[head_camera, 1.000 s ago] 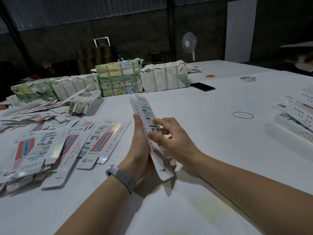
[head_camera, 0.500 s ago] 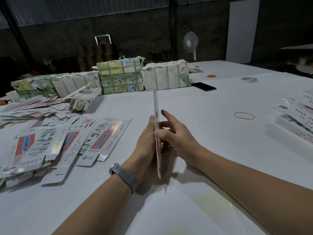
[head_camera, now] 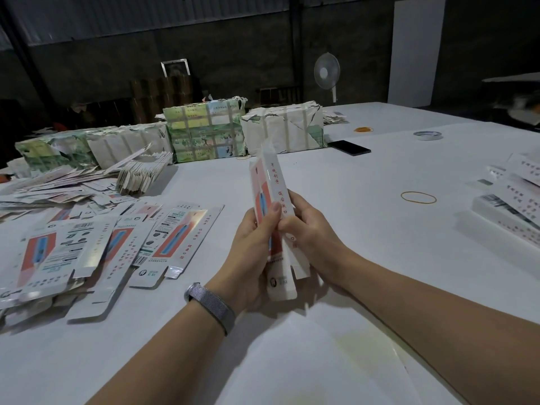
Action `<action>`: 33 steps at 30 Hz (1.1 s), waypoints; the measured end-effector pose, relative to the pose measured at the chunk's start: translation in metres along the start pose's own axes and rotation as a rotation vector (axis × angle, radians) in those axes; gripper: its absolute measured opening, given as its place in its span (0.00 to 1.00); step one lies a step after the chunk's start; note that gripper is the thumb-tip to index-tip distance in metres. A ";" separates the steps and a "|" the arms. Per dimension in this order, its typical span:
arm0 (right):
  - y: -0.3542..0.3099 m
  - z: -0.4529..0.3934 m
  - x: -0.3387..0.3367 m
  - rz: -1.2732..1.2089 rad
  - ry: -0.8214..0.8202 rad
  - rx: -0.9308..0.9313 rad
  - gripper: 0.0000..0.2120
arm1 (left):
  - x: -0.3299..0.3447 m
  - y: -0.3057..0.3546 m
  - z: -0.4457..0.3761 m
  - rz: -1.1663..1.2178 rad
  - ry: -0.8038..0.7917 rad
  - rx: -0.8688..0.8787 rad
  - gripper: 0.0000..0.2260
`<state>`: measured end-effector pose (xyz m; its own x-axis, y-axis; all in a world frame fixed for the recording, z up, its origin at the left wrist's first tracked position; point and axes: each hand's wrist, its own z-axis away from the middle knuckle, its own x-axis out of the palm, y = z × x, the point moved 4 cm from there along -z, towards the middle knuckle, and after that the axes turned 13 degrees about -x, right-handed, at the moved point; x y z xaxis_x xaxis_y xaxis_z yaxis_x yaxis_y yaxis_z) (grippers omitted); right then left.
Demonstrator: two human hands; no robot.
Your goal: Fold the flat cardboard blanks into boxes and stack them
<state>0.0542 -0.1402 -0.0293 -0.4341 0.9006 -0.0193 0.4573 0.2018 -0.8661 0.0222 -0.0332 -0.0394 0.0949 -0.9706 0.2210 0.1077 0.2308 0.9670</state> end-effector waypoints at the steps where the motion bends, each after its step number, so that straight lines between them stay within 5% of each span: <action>1: 0.002 0.000 -0.001 -0.005 0.005 0.000 0.27 | -0.001 0.001 0.000 -0.013 0.005 0.003 0.18; 7: 0.007 0.002 0.002 -0.053 -0.044 0.005 0.20 | -0.016 0.007 -0.005 -0.123 0.125 0.068 0.17; 11: 0.006 0.001 0.001 -0.007 -0.011 0.014 0.24 | -0.021 0.007 -0.009 -0.185 0.170 0.087 0.09; 16: 0.006 0.000 0.000 -0.028 -0.009 0.031 0.25 | -0.024 0.010 -0.012 -0.219 0.221 0.098 0.18; 25: 0.007 -0.004 -0.005 -0.008 0.075 -0.009 0.21 | -0.017 0.008 -0.008 -0.379 0.156 0.087 0.18; 33: 0.007 -0.003 -0.002 -0.052 0.001 -0.005 0.23 | -0.021 0.016 -0.005 -0.278 0.227 0.128 0.15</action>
<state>0.0604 -0.1392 -0.0336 -0.4569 0.8891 0.0263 0.4382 0.2507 -0.8632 0.0270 -0.0092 -0.0295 0.2979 -0.9519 -0.0712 0.0366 -0.0632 0.9973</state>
